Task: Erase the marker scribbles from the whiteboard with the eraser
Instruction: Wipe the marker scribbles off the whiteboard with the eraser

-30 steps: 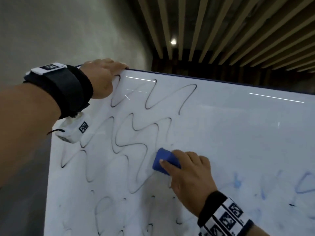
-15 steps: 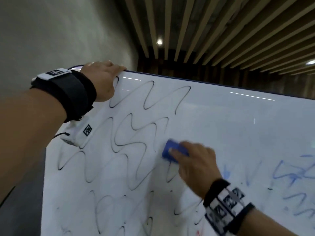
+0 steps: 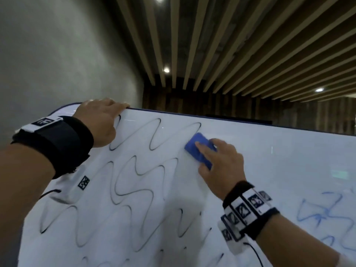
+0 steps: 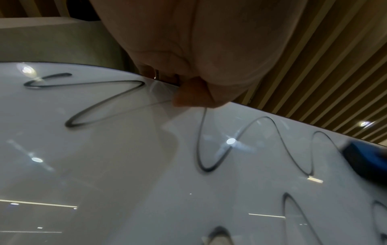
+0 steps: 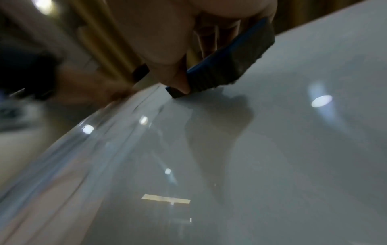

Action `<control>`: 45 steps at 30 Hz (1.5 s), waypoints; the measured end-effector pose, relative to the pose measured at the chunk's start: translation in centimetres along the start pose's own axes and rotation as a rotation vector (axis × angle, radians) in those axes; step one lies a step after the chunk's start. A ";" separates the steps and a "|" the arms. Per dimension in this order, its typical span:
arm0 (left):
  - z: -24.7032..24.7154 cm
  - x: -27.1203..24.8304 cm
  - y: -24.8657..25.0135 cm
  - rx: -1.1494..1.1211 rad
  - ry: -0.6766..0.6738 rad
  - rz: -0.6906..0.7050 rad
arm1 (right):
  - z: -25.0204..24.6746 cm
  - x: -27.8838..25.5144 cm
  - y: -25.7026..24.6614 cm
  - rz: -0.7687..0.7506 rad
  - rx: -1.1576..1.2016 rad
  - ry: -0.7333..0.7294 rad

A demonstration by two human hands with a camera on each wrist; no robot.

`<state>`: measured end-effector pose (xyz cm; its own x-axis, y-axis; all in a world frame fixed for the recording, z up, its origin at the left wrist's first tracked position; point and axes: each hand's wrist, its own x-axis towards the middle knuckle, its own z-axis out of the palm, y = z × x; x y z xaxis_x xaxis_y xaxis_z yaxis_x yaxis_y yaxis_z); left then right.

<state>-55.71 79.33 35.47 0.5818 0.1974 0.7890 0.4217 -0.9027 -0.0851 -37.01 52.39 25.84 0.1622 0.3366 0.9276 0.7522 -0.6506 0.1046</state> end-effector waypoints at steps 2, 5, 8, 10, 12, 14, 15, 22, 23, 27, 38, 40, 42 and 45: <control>0.0 0.0 -0.1 -0.015 0.007 0.004 | -0.8 3.0 0.8 0.062 -0.023 0.016; 0.1 0.0 -0.1 -0.016 0.011 0.010 | 0.1 0.1 -0.1 -0.128 0.016 0.010; 0.3 0.0 -0.4 -0.025 0.026 0.026 | 1.7 -5.8 -2.0 -0.433 -0.057 -0.172; 0.4 0.0 -0.5 -0.028 0.036 0.029 | 1.1 -4.3 -1.2 -0.431 -0.051 -0.198; 0.4 0.0 -0.4 -0.030 0.047 0.028 | -0.4 0.2 0.4 -0.194 -0.036 -0.079; 0.4 0.0 -0.3 -0.043 0.048 0.023 | -2.1 4.0 2.3 0.059 -0.066 -0.008; 0.5 -0.1 -0.3 -0.045 0.048 0.026 | -2.3 4.6 2.6 0.102 -0.073 -0.009; 0.5 0.0 -0.6 -0.039 0.035 0.054 | -0.5 0.6 0.1 -0.163 -0.042 -0.017; 0.4 0.0 -0.6 -0.030 0.032 0.052 | -0.9 1.7 0.9 -0.068 -0.042 -0.004; 0.2 0.2 -0.6 -0.022 0.002 0.046 | -1.2 4.2 0.8 0.081 -0.031 0.063; -1.3 -0.3 0.2 0.041 -0.078 0.023 | -0.8 4.2 -1.0 -0.060 -0.061 0.109; -1.5 -0.3 0.2 0.054 -0.091 0.021 | -0.5 4.2 -2.5 -0.063 -0.068 0.139; -1.6 -0.3 0.3 0.068 -0.106 0.020 | 0.3 4.6 -5.6 -0.133 -0.048 0.128; -1.9 -0.3 0.5 0.044 -0.128 0.010 | 0.3 6.1 -8.2 -0.219 -0.028 0.080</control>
<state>-57.00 78.04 36.30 0.6691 0.2383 0.7039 0.4440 -0.8877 -0.1216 -42.02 60.00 30.52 -0.0550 0.4179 0.9068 0.7457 -0.5868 0.3156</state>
